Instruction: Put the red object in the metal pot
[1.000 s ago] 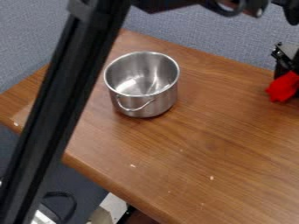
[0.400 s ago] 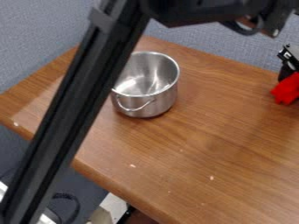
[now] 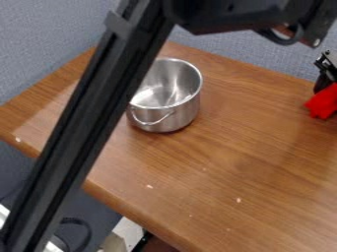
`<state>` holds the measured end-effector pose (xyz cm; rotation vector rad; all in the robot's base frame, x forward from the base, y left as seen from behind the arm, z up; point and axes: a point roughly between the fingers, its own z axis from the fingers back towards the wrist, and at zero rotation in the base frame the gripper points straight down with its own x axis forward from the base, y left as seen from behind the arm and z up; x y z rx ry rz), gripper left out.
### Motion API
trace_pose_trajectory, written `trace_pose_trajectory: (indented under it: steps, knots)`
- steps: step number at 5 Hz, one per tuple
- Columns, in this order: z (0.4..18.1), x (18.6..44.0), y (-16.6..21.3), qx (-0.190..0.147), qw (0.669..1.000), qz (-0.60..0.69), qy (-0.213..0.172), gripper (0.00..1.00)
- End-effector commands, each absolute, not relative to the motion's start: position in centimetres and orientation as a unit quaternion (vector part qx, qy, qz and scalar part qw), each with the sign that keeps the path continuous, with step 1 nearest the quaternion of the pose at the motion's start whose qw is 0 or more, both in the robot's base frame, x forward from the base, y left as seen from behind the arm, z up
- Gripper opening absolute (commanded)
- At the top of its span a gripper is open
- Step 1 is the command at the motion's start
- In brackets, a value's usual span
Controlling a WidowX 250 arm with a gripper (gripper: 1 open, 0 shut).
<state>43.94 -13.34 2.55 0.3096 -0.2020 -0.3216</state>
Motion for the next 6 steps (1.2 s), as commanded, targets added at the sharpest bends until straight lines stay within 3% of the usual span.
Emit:
trace_pose_trajectory:
  steps: [1, 2, 3, 4, 6]
  knots:
    - [1.3, 41.5, -14.7, 0.169, 0.974, -0.135, -0.065, 0.00]
    - [3.9, 41.1, -14.6, 0.178, 0.977, -0.084, -0.078, 0.00]
    - [5.3, 40.8, -13.1, 0.181, 0.976, -0.079, -0.095, 0.00]
    - [5.5, 40.6, -10.6, 0.190, 0.976, -0.052, -0.097, 0.00]
    - [11.1, 40.4, -5.4, 0.218, 0.959, 0.144, -0.106, 0.00]
